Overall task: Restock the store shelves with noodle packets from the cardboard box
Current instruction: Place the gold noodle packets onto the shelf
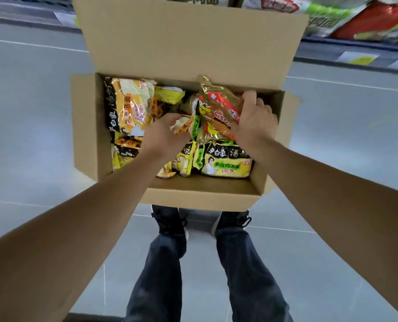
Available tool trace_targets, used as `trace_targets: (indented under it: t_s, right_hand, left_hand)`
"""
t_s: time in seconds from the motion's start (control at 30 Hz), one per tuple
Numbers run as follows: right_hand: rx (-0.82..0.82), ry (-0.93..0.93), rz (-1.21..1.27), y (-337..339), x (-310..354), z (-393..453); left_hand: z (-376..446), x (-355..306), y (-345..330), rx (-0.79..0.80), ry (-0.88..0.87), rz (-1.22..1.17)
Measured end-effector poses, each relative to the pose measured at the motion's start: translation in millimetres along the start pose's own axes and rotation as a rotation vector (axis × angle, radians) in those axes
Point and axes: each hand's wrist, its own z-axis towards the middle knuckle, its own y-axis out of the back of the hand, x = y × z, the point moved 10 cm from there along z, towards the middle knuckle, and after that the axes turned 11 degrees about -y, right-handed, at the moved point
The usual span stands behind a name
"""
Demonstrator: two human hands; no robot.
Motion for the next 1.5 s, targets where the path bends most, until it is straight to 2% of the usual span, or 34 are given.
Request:
trace_targets:
  t_s: [0.17,0.23,0.33,0.4,0.47,0.57,0.63,0.7,0.87,1.0,1.1,1.27,1.4,1.5]
  right_hand:
    - [0.148,0.016,0.195,-11.4,-19.7,-44.3]
    - [0.361,0.004,0.297,-18.3,-24.8,-68.3]
    - [0.761,-0.071,0.462,-36.9,-27.7,-101.4]
    - [0.836,-0.122,0.518,-42.3,-28.0,-105.7]
    - [0.772,-0.178,0.558,-46.5,-27.8,-92.3]
    - [0.516,-0.289,0.555,-46.4,-36.1,-48.7]
    - [0.374,-0.313,0.449,-48.7,-40.1,-14.5]
    - [0.316,-0.383,0.334,-59.6,-46.5,18.4]
    - [0.447,-0.632,0.316,-103.8,-55.5,42.5]
    - [0.275,-0.590,0.241,-103.8,-57.7,40.6]
    - [0.185,-0.598,0.372,-92.2,-57.9,36.8]
    - [0.382,-0.766,0.753,-93.4,-50.1,17.9]
    - [0.468,-0.755,0.778,-82.1,-29.7,14.8]
    - [0.412,-0.713,0.729,-71.9,-26.0,4.7]
  left_hand:
    - [-22.4,7.1,-15.1,0.078,0.011,-0.094]
    - [-32.9,6.6,-26.2,0.178,0.000,-0.155]
    - [-50.2,18.7,-51.6,0.402,0.081,-0.331]
    - [-58.0,26.8,-57.1,0.429,0.120,-0.377]
    - [-57.0,39.9,-52.5,0.318,0.154,-0.434]
    - [-50.3,61.2,-39.4,0.104,0.231,-0.548]
    - [-43.6,78.4,-37.0,0.033,0.272,-0.576]
    - [-34.8,93.9,-35.8,-0.004,0.286,-0.558]
    - [-17.6,119.5,-39.9,-0.024,0.276,-0.510]
    - [-14.1,129.0,-47.0,-0.052,0.261,-0.486]
    - [-18.1,127.0,-49.7,-0.059,0.252,-0.475]
    - [-29.4,108.9,-35.0,-0.102,0.257,-0.475]
    - [-28.9,97.5,-7.2,-0.175,0.240,-0.451]
    - [-35.1,99.4,8.8,-0.221,0.242,-0.424]
